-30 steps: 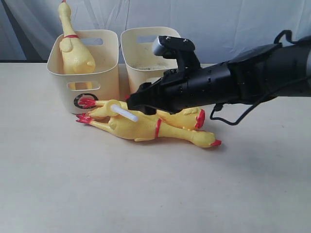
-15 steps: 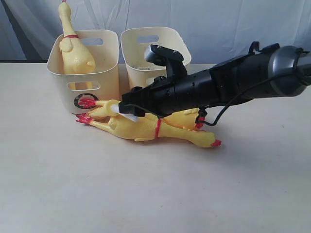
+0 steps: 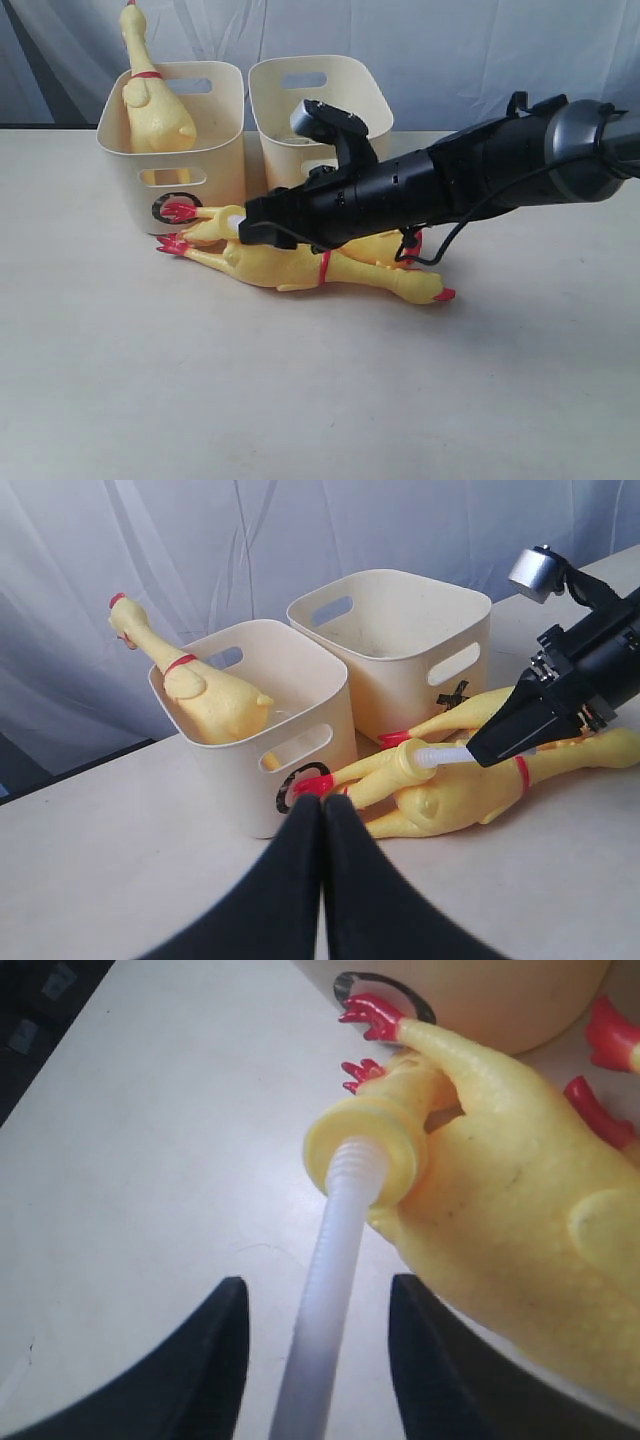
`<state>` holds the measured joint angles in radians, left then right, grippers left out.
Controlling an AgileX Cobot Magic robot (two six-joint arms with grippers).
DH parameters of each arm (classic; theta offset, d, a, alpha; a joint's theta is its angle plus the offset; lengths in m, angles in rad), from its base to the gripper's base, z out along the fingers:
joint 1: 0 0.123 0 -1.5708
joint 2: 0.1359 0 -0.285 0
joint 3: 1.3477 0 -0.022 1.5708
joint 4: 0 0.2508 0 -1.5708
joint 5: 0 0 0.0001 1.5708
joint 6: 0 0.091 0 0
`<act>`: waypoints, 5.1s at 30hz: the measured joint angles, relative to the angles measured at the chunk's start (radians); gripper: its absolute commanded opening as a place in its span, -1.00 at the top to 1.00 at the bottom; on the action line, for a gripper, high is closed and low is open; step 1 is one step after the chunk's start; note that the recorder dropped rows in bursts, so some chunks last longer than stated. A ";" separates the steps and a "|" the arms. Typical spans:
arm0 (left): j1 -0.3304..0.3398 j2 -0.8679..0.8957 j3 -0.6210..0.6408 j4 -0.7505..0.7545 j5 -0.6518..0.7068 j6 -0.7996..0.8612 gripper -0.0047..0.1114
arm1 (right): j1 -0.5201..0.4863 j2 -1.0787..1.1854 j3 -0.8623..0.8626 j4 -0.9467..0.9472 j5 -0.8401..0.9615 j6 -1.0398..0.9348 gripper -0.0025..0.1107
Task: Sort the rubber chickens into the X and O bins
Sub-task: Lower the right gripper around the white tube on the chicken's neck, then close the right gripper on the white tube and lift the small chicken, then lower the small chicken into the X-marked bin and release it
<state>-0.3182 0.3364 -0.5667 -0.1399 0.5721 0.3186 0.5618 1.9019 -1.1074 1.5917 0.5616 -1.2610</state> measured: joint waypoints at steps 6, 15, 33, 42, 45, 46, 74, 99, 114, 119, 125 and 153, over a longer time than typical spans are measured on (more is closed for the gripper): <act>0.000 0.000 0.000 0.003 0.000 0.000 0.92 | 0.000 0.000 0.000 -0.013 0.012 0.049 0.17; 0.000 0.000 0.000 0.003 0.000 0.000 0.92 | 0.000 0.000 0.000 -0.054 0.026 0.109 0.30; 0.000 0.000 0.000 0.003 0.000 0.000 0.92 | 0.000 0.000 0.000 -0.062 0.055 0.115 0.52; 0.000 0.000 0.000 0.003 0.000 0.000 0.92 | 0.000 0.000 0.000 -0.062 0.061 0.121 0.97; 0.000 0.000 0.000 0.003 0.000 0.000 0.92 | 0.000 0.000 0.000 -0.062 0.065 0.123 0.97; 0.000 0.000 0.000 0.003 0.000 0.000 0.92 | 0.000 0.000 0.000 -0.064 0.069 0.123 0.97; 0.000 0.000 0.000 0.003 0.000 0.000 0.92 | 0.000 -0.053 0.000 -0.053 0.210 0.379 0.97; 0.000 0.000 0.000 0.005 0.000 -0.003 0.92 | 0.000 -0.111 0.000 -0.082 0.130 0.802 0.97; 0.000 0.000 0.000 0.005 0.000 -0.003 0.92 | 0.000 -0.140 0.000 -0.271 0.090 0.908 0.97; 0.000 0.000 0.000 0.005 0.000 -0.003 0.92 | 0.000 -0.192 0.000 -0.271 0.073 0.908 0.97; 0.000 0.000 0.000 0.005 0.000 -0.003 0.92 | 0.000 -0.249 0.000 -0.271 0.058 0.906 0.97; 0.000 0.000 0.000 0.005 0.000 -0.003 0.92 | 0.000 -0.360 -0.001 0.106 -0.562 0.262 0.97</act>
<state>-0.3182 0.3361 -0.5667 -0.1354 0.5721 0.3160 0.5618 1.5415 -1.1081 1.6982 0.0000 -0.9992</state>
